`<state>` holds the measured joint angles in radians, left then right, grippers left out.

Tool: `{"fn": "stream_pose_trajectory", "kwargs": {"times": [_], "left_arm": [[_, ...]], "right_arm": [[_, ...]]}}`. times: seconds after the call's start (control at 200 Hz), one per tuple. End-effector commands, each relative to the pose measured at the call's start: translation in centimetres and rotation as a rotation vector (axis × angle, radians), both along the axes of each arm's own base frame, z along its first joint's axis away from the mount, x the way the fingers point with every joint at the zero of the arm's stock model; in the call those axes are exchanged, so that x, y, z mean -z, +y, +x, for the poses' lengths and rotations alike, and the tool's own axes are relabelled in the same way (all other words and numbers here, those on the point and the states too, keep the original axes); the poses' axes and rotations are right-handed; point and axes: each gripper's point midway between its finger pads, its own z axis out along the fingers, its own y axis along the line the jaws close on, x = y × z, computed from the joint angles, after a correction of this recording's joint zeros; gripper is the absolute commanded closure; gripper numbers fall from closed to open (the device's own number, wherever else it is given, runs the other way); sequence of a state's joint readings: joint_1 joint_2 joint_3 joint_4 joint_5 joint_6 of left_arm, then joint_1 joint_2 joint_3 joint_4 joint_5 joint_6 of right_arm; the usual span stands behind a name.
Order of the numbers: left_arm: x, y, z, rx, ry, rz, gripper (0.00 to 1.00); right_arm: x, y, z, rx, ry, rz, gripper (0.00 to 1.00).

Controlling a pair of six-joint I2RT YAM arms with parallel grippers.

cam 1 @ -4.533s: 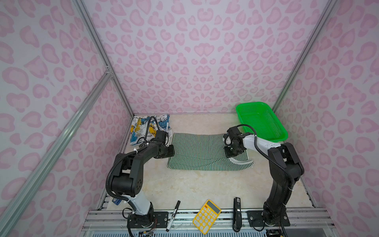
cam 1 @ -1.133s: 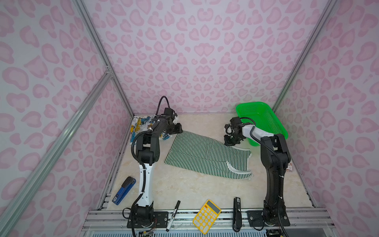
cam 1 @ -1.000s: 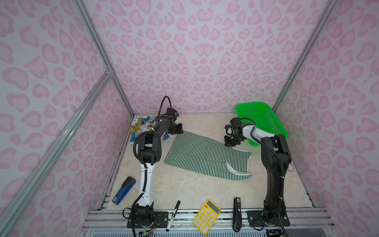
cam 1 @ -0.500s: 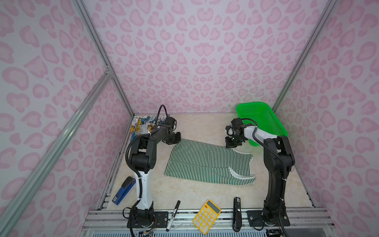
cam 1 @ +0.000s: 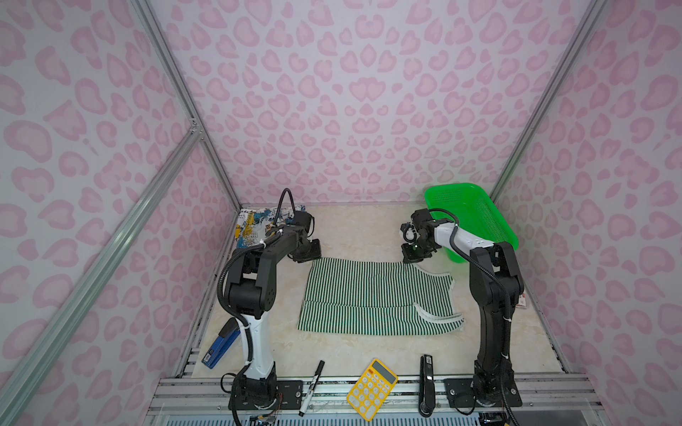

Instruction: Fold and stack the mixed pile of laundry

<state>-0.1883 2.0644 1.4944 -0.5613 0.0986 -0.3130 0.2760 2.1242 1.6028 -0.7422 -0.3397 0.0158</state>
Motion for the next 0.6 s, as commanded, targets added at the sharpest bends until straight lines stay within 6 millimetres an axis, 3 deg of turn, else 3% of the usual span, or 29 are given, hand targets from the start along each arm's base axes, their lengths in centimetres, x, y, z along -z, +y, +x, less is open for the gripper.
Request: {"fn": "stream_pose_trajectory", "kwargs": {"times": [0.0,0.18,0.415,0.595], "left_arm": [[0.9,1.2,0.0,0.026,0.035,0.055,0.54],[1.7,0.5,-0.3,0.098,0.058,0.023,0.57],[1.3,0.1,-1.2,0.132,0.038,-0.026,0.56],[0.9,0.0,-1.4,0.134,0.03,-0.061,0.63]], "right_arm": [[0.4,0.2,-0.6,-0.018,0.021,-0.016,0.97],[0.2,0.4,-0.6,-0.019,0.017,-0.018,0.97],[0.0,0.4,-0.1,-0.015,0.004,-0.023,0.97],[-0.1,0.4,0.2,-0.007,-0.002,-0.019,0.97]]}}
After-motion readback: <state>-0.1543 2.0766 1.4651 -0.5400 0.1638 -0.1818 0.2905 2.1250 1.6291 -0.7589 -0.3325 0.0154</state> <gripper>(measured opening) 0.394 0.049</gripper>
